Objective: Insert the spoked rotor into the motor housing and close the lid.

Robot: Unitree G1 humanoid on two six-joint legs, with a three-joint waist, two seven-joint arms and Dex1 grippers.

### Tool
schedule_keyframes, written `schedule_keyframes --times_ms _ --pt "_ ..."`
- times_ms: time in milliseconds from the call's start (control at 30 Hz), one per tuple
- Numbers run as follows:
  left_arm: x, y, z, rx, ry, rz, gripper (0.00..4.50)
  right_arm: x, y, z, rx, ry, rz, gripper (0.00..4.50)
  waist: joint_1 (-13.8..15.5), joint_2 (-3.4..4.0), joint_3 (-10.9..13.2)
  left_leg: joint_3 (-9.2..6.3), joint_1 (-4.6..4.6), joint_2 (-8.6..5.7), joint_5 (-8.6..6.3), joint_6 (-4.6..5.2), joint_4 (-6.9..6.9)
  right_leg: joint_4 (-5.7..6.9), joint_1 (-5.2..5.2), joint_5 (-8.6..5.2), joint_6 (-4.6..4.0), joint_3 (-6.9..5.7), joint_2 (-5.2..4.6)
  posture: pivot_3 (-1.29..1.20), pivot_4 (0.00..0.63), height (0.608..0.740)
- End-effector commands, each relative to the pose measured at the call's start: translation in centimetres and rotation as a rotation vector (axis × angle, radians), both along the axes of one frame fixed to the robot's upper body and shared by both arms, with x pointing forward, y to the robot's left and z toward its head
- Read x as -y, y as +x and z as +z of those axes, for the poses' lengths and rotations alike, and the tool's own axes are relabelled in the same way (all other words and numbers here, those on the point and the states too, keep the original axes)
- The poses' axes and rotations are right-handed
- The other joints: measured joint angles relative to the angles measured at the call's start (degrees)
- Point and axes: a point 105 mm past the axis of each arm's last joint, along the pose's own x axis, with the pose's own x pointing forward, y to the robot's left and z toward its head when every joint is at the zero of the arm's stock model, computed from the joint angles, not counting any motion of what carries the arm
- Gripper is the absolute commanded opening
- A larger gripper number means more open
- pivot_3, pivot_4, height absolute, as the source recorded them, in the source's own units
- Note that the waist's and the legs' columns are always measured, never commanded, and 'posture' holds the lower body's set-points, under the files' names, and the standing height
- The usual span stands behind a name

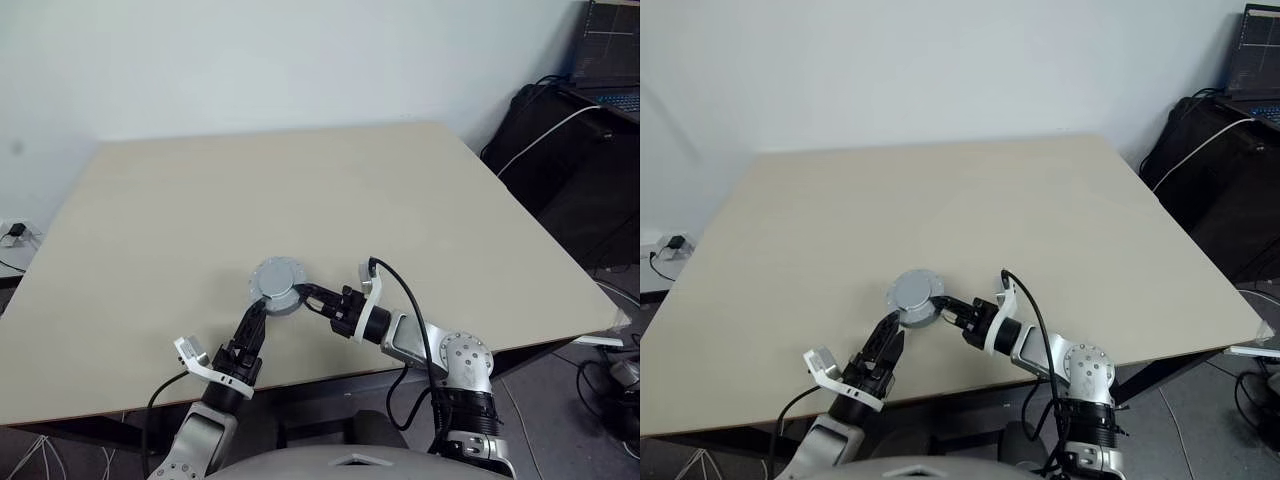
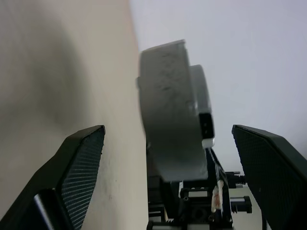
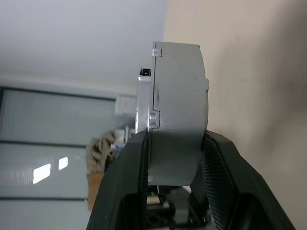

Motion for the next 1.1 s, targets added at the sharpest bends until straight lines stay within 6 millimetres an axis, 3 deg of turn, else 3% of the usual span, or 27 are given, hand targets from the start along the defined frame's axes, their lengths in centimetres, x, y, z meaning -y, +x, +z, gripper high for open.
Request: schedule_keyframes --times_ms 33,233,333,500,800,1100 --pt "1.5 1.1 1.8 0.075 -0.097 0.013 4.48 -0.4 -0.3 1.9 0.06 0.066 0.035 1.26 0.0 0.0 0.0 0.0 0.0 0.0 0.0 0.0 0.02 0.0 0.01 0.0 0.0 0.0 0.0 0.0 0.0 0.74" --pt "1.6 1.2 2.0 0.078 -0.098 0.013 4.48 -0.6 -1.1 1.5 0.04 0.062 0.071 1.26 0.0 0.01 0.0 -0.01 0.0 0.0 -0.03 0.04 0.12 0.0 -0.01 -0.01 0.05 -0.01 0.0 0.0 0.0 0.74" --pt "1.6 1.2 2.1 0.081 -0.097 0.011 3.87 -0.5 -1.1 1.5 0.037 0.058 0.071 1.26 0.0 0.01 0.0 -0.02 0.01 0.0 -0.03 0.04 0.16 0.01 -0.03 -0.01 0.08 -0.01 0.0 0.0 0.0 0.74" --pt "1.7 1.2 2.2 0.082 -0.101 0.005 2.27 -0.5 -1.0 1.5 0.035 0.055 0.073 1.26 0.0 0.0 0.0 -0.04 0.01 0.0 -0.04 0.05 0.19 0.01 -0.04 -0.05 0.17 -0.02 0.0 0.0 0.0 0.74" --pt "1.6 1.2 2.5 0.085 -0.095 0.014 2.25 -0.3 -0.7 1.9 0.109 0.007 0.064 1.26 0.0 0.0 0.0 -0.04 0.01 0.0 -0.05 0.07 0.23 0.0 -0.02 -0.05 0.16 -0.02 -0.01 0.0 0.0 0.74" --pt "0.5 2.3 3.7 0.109 -0.056 0.084 2.17 0.7 -0.4 1.9 0.16 -0.059 0.05 4.24 0.2 -0.01 0.0 -0.04 0.01 -0.01 -0.05 0.07 0.25 0.01 -0.01 -0.04 0.17 -0.02 -0.01 0.0 0.0 0.74"
